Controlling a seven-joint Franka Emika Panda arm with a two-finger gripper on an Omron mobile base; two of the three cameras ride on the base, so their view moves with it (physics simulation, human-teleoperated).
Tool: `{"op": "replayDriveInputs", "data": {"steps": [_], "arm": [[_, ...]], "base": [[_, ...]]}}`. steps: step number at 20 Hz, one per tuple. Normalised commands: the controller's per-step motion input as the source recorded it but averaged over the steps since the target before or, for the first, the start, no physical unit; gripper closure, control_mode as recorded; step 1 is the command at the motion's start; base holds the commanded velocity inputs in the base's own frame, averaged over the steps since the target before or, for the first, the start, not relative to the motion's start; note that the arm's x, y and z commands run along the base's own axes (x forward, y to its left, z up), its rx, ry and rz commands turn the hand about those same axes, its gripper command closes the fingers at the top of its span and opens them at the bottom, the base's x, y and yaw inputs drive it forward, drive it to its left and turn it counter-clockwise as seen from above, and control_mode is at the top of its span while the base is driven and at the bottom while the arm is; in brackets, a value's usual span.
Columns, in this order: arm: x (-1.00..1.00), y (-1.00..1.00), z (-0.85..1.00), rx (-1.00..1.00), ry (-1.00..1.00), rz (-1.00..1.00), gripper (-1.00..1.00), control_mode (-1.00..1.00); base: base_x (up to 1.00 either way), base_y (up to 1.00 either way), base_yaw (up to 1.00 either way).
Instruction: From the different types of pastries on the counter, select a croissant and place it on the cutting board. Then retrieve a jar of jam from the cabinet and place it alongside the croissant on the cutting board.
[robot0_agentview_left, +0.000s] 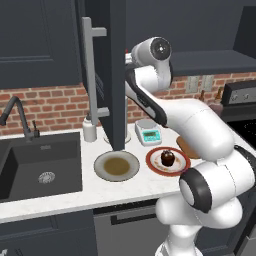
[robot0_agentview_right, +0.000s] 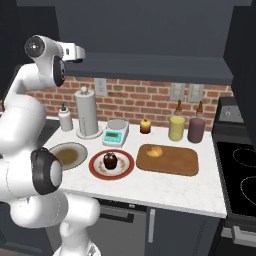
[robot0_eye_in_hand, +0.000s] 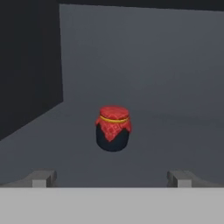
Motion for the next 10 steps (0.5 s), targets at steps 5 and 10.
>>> {"op": "replayDriveInputs", "data": {"steps": [5, 10], "arm": [[0.41, 0.05, 0.00, 0.00, 0.06, 0.00, -1.00, -1.00], [0.46, 0.00, 0.00, 0.00, 0.04, 0.00, -1.00, -1.00]], "base": [[0.00, 0.00, 0.00], [0.00, 0.00, 0.00]]}}
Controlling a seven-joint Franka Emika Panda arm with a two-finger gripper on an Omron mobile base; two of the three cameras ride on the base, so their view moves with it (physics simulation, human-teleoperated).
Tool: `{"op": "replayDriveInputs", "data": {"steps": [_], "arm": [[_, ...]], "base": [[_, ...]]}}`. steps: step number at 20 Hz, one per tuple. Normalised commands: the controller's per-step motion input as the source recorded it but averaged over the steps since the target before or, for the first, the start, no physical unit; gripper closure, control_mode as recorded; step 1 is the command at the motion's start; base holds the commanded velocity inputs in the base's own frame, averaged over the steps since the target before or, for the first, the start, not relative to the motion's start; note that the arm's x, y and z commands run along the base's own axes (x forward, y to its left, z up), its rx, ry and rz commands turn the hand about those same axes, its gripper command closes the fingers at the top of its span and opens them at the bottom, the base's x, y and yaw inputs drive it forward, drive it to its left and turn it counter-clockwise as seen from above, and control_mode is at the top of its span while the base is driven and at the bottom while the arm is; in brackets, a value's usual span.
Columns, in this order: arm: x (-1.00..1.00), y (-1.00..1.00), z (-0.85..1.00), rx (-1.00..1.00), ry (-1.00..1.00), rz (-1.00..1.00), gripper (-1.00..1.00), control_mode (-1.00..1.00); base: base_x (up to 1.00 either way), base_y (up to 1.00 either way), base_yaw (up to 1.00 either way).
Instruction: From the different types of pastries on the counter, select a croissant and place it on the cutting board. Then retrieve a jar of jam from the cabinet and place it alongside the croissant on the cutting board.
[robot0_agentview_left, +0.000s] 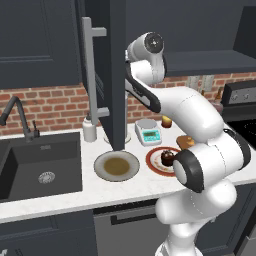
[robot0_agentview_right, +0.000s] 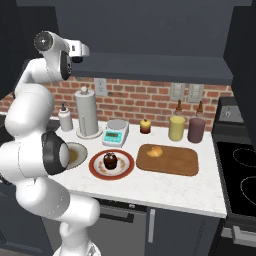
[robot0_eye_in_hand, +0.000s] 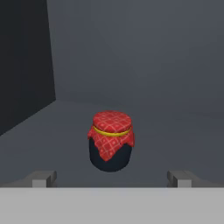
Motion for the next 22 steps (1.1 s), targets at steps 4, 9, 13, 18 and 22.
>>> {"op": "replayDriveInputs", "data": {"steps": [4, 9, 13, 18, 22], "arm": [[0.44, 0.00, 0.00, 0.00, 0.04, 0.00, -1.00, -1.00], [0.38, 0.08, 0.00, 0.00, 0.03, 0.00, -1.00, -1.00], [0.20, 0.11, -0.02, 0.00, 0.02, 0.00, -1.00, -1.00], [0.04, 0.00, -0.01, 0.00, 0.00, 0.00, -1.00, -1.00], [0.03, 0.00, -0.15, 0.00, 0.00, 0.00, -1.00, -1.00]], "base": [[0.00, 0.00, 0.00], [0.00, 0.00, 0.00], [0.00, 0.00, 0.00], [0.00, 0.00, 0.00], [0.00, 0.00, 0.00]]}}
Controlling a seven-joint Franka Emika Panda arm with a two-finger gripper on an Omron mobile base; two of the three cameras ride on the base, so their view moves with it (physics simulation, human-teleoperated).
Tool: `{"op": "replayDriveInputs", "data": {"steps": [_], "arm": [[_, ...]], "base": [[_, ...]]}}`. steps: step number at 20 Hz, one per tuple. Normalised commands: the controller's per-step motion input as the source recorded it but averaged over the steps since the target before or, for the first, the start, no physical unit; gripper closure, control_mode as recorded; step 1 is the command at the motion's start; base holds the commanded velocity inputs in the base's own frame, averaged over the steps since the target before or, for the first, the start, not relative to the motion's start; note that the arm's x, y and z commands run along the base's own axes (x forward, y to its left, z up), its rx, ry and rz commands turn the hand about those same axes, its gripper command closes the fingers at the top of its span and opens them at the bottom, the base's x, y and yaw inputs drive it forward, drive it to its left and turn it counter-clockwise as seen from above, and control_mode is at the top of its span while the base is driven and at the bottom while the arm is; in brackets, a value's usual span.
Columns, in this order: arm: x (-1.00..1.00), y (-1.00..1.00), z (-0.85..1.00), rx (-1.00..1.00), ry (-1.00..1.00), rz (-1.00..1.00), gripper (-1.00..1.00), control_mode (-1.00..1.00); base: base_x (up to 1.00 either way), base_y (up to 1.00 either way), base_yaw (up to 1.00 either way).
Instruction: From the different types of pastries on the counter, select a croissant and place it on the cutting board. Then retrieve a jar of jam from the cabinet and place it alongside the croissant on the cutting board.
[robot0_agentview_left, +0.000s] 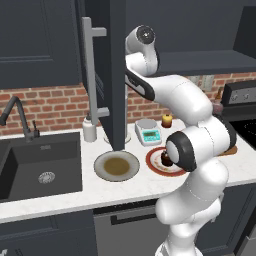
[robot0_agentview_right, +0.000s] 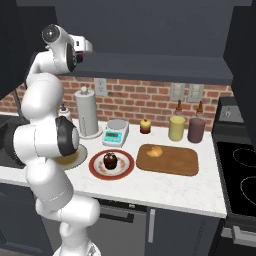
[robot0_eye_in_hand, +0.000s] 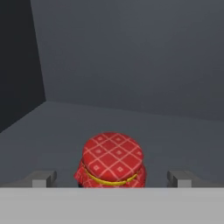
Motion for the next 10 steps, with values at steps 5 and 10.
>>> {"op": "replayDriveInputs", "data": {"steps": [5, 10], "arm": [[0.04, 0.00, -0.18, 0.00, 0.00, 0.00, -1.00, -1.00], [0.15, 0.00, -0.11, 0.00, 0.00, 0.00, -1.00, -1.00]], "base": [[0.00, 0.00, 0.00], [0.00, 0.00, 0.00]]}}
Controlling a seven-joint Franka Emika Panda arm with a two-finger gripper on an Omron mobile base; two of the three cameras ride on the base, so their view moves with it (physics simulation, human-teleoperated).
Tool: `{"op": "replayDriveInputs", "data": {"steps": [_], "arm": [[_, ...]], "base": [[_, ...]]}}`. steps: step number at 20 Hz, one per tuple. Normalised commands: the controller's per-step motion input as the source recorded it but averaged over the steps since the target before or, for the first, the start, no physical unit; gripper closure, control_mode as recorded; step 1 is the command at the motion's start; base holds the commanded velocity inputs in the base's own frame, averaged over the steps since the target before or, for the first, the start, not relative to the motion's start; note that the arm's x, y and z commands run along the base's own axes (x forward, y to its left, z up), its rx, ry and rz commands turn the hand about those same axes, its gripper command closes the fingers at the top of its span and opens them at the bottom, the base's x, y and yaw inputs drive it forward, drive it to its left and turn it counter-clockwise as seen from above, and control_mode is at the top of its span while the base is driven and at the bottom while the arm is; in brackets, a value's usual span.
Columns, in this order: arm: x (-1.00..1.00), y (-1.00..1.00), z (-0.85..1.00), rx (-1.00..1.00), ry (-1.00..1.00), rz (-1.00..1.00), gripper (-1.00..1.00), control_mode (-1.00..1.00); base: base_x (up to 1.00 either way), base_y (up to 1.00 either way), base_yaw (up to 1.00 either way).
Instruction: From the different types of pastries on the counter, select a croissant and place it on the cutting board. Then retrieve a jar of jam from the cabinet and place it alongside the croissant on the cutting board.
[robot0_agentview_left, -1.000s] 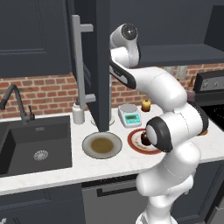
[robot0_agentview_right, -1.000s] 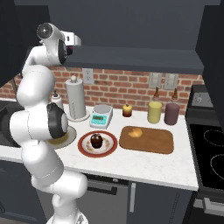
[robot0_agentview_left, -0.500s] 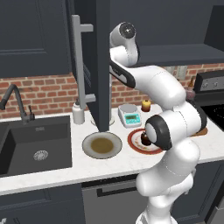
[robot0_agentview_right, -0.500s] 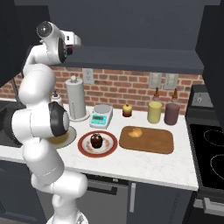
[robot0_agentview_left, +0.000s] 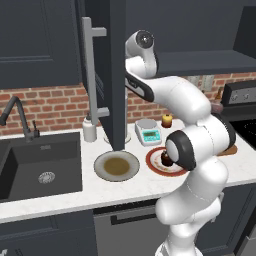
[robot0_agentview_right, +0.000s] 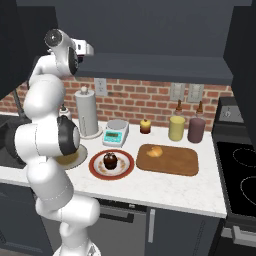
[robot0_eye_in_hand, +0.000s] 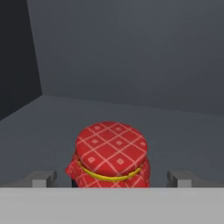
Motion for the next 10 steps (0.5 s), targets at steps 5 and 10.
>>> {"op": "replayDriveInputs", "data": {"steps": [5, 10], "arm": [[0.12, 0.00, -0.19, 0.00, 0.00, 0.00, -1.00, -1.00], [0.03, 0.03, -0.17, 0.00, 0.00, 0.00, 1.00, -1.00]], "base": [[0.00, 0.00, 0.00], [0.00, 0.00, 0.00]]}}
